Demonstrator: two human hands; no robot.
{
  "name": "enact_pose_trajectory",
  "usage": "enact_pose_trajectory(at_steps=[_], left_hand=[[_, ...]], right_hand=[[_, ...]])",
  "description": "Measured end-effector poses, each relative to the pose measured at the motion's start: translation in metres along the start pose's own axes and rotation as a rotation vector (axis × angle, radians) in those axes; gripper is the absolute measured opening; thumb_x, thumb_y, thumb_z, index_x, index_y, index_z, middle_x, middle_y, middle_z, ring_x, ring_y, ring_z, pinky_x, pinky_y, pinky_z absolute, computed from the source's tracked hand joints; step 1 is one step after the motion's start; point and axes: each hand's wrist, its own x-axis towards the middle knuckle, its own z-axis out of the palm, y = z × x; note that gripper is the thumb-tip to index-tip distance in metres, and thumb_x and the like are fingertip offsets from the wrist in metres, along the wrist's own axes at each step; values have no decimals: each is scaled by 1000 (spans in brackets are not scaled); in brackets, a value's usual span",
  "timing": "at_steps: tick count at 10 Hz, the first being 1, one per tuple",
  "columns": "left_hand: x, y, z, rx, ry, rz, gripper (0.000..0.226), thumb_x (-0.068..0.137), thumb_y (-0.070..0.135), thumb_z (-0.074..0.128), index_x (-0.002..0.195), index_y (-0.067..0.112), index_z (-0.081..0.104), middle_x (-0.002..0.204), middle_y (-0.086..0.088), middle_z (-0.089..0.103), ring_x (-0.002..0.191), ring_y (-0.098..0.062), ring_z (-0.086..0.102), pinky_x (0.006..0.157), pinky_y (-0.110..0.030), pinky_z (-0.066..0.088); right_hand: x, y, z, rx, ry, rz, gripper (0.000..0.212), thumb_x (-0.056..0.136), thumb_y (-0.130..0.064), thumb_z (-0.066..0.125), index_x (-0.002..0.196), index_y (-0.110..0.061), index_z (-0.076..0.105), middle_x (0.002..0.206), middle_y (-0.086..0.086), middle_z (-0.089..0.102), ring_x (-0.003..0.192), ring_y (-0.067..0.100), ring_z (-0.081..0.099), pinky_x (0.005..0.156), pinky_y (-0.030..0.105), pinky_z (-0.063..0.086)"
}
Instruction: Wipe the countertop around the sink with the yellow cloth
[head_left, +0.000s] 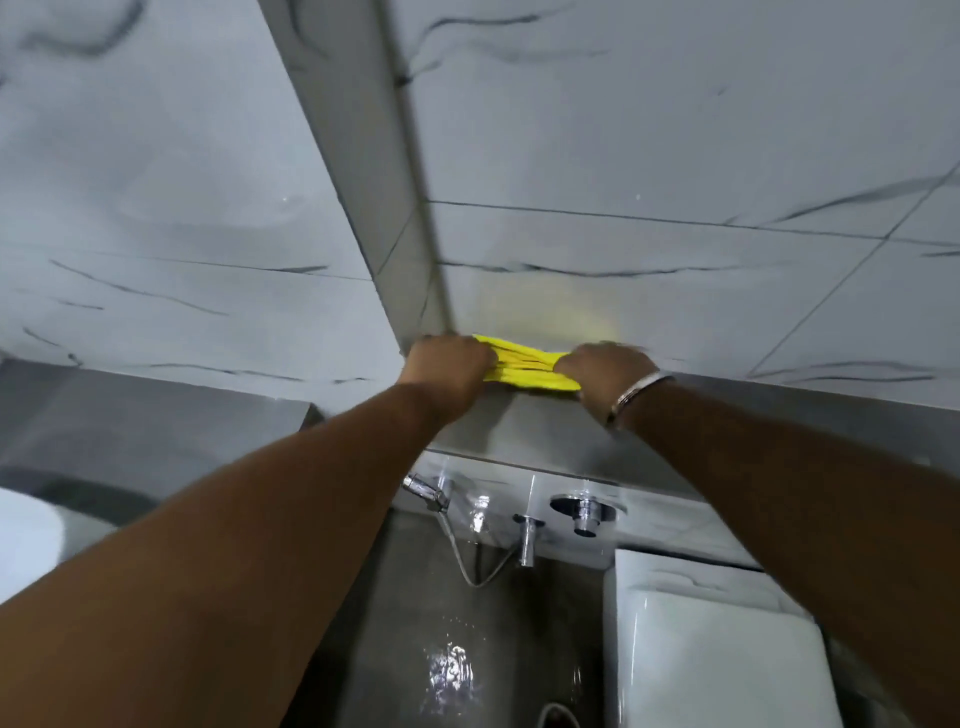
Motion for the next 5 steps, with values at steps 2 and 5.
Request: enact_pose_trajectory(at_steps=[2,5], left_hand=[[-60,2,84,-168,-15,68,20,92,35,43,106,25,54,116,0,61,104,-26,61,79,-35,42],[-78,-23,45,-98,-45,77,67,92,36,48,150,22,19,162,-7,13,145,-32,17,116,-46,19]], right_hand=[[-28,-51,84,105,-185,87,70,91,-46,40,146,-11,16,157,19,5,142,40,12,116,49,15],[-68,-76,34,-44,-19,212,67,90,-51,39,146,-24,15,158,10,14,142,34,19,114,55,16]])
